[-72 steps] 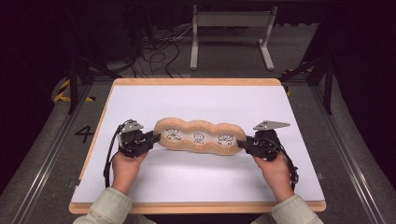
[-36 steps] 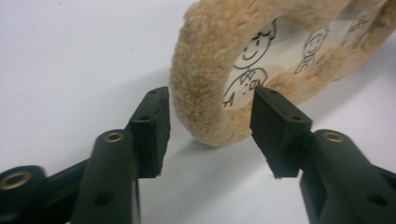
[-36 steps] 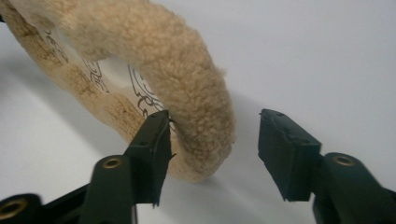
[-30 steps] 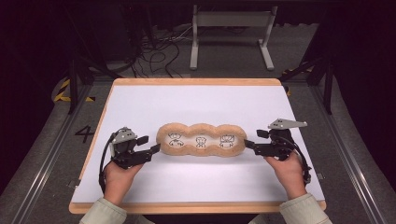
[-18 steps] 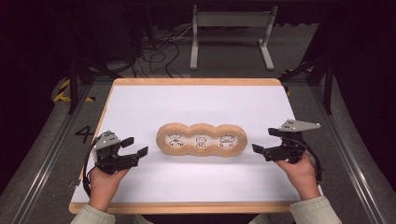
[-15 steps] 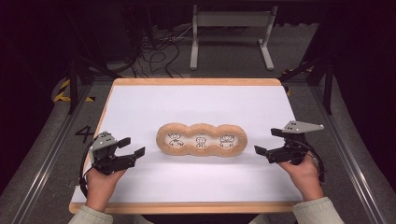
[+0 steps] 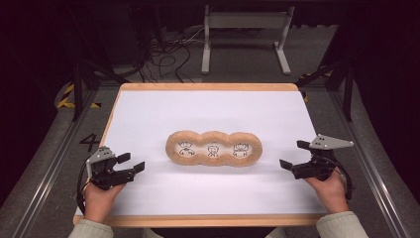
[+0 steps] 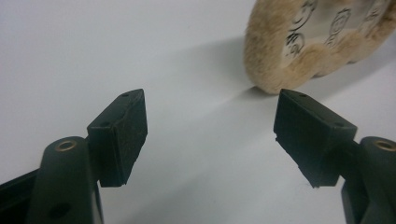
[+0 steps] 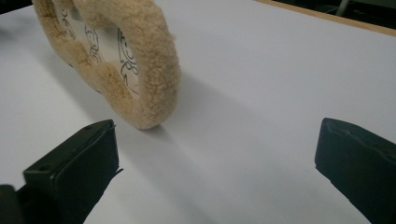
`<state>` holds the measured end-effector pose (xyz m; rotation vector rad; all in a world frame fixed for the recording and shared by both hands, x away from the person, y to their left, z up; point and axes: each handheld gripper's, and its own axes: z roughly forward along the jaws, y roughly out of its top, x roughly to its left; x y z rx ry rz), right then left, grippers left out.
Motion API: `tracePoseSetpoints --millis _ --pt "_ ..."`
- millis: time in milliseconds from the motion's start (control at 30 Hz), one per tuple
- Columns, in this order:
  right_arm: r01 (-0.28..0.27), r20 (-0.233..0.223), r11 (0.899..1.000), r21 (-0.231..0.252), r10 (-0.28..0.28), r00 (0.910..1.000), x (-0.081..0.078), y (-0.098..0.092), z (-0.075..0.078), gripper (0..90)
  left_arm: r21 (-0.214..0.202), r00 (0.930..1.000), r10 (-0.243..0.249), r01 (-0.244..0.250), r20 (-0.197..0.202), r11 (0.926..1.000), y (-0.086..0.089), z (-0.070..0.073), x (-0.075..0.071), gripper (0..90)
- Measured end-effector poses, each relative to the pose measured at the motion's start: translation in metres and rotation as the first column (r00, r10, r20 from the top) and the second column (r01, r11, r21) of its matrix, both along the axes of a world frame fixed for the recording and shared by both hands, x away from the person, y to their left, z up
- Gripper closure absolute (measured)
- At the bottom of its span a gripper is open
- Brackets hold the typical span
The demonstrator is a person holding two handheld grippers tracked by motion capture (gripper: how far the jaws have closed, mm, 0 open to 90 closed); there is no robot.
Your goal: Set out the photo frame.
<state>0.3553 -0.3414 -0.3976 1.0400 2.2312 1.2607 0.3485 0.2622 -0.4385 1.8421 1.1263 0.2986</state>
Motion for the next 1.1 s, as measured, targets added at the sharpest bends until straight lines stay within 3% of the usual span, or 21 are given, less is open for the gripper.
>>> tracePoseSetpoints --millis 200,367,567,733,867,1100 --pt "0.026 0.019 1.0 0.004 -0.026 0.9995 0.0 -0.009 -0.015 0.2 0.034 0.9998 0.017 -0.017 -0.007 0.9993 -0.001 -0.006 0.003 27.8" --pt "0.027 0.013 1.0 -0.014 -0.026 0.9996 0.002 -0.011 -0.032 0.0 0.077 0.9997 0.019 -0.02 0.017 0.9968 -0.008 -0.01 0.007 28.5" --pt "0.004 -0.025 0.999 -0.054 -0.006 0.9997 0.006 -0.004 -0.049 0.0 0.036 0.9999 0.007 -0.007 0.012 0.9993 -0.008 -0.014 0.007 29.1" --pt "-0.002 -0.052 0.997 -0.078 -0.002 0.9987 0.008 0.001 -0.054 0.0 0.044 0.9999 0.008 -0.008 0.014 0.999 -0.008 -0.014 0.008 29.2" --pt "0.008 -0.062 0.998 -0.069 -0.013 0.998 0.009 0.001 -0.054 0.0 0.062 1.0 0.007 -0.007 0.007 0.9981 -0.01 -0.015 0.009 29.2" --pt "0.011 -0.059 0.996 -0.083 -0.016 0.9981 0.009 0.003 -0.054 0.0 0.075 1.0 0.006 -0.006 0.005 0.9971 -0.012 -0.014 0.012 29.0"
